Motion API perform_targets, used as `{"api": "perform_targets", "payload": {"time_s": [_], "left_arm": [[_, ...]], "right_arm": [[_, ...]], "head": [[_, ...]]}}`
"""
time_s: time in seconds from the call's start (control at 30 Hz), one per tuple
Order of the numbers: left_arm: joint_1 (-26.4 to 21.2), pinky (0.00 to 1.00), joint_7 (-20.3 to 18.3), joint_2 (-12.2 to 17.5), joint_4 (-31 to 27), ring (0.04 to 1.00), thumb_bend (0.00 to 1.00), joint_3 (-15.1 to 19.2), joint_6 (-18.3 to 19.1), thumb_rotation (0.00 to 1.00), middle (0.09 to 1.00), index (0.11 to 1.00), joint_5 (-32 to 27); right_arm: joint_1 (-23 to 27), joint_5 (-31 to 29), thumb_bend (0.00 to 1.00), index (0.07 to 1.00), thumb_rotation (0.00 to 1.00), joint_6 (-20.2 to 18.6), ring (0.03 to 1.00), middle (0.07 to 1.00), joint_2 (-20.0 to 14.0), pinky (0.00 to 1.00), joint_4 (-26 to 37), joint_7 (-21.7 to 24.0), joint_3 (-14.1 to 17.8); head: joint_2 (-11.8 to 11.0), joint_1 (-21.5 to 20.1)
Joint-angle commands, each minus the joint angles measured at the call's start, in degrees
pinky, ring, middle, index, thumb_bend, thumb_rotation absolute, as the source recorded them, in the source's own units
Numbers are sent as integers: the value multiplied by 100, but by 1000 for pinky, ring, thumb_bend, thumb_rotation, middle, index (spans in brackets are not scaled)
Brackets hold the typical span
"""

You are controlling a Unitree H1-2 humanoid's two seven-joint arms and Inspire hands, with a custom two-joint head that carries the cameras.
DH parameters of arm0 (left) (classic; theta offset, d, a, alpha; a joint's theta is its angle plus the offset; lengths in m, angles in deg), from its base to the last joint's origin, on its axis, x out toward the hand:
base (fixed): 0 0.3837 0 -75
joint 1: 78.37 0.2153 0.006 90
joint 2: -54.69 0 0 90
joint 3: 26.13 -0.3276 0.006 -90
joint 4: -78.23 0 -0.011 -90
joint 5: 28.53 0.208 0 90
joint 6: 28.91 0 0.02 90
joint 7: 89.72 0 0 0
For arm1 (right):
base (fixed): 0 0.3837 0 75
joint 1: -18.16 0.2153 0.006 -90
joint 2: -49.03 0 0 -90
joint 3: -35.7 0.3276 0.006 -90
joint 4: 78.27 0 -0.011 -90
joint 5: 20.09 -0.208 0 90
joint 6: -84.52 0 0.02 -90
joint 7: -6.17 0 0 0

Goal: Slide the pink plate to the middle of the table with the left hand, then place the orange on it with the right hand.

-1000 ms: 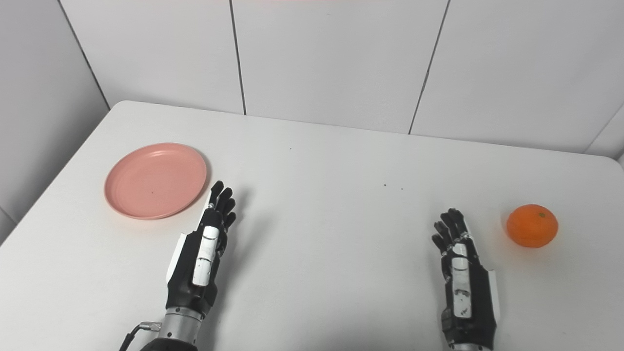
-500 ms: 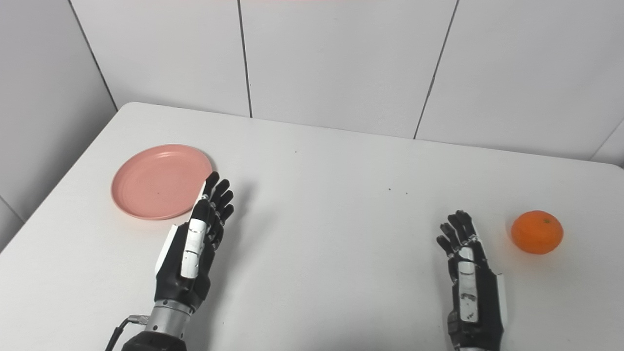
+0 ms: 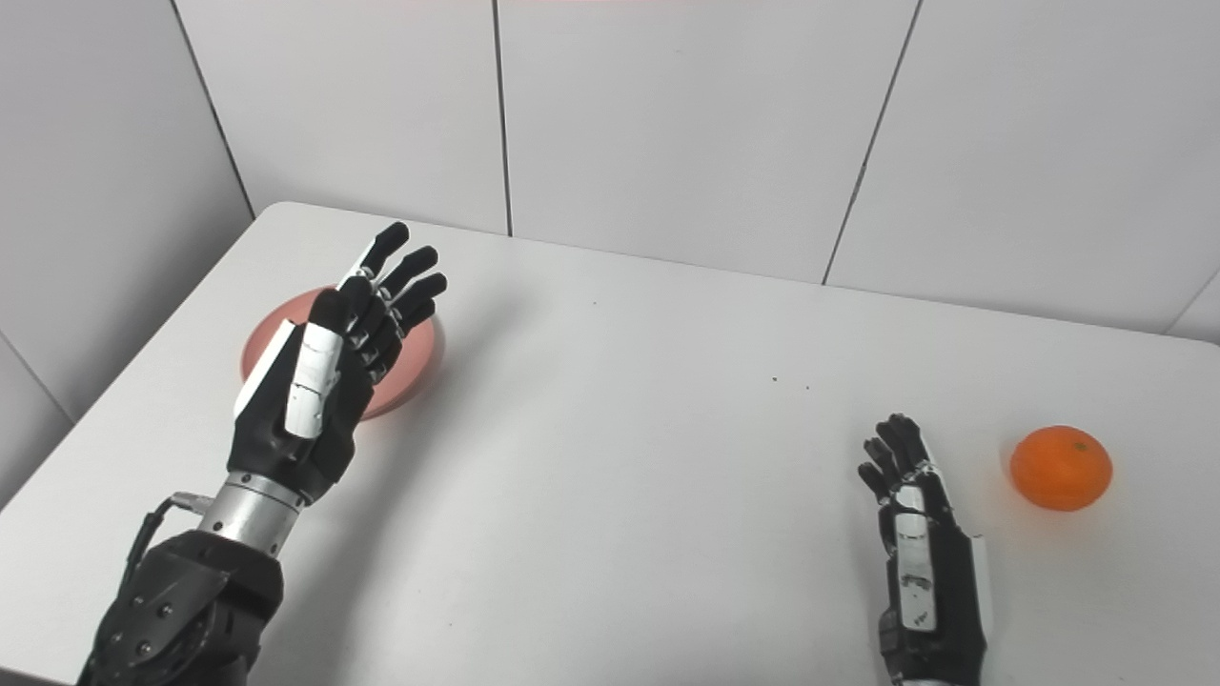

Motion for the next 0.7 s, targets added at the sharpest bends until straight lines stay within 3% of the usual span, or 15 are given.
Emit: {"api": "perform_targets", "payload": {"time_s": [0.0, 0.2, 0.33, 0.67], "left_arm": [[-237, 892, -173, 171, 201, 907, 995, 104, -590, 894, 924, 950, -169], [-600, 809, -394, 650, 1067, 857, 1000, 447, -1439, 898, 899, 934, -155], [-862, 753, -456, 925, 1344, 825, 1000, 544, -1578, 926, 875, 932, -251], [-1466, 719, -767, 1466, 2097, 827, 997, 803, -1748, 890, 864, 927, -621]], "right_arm": [[-276, 22, 777, 886, 868, 205, 907, 908, 24, 908, -607, 83, 5], [-307, 42, 769, 885, 873, 224, 902, 905, 23, 897, -593, 111, 15], [-343, 29, 769, 878, 867, 208, 903, 904, 36, 899, -546, 132, 12], [-368, 99, 782, 874, 873, 167, 901, 903, 54, 891, -478, 130, 21]], "head": [[-7, 2], [15, -19], [21, -26], [43, -8]]}}
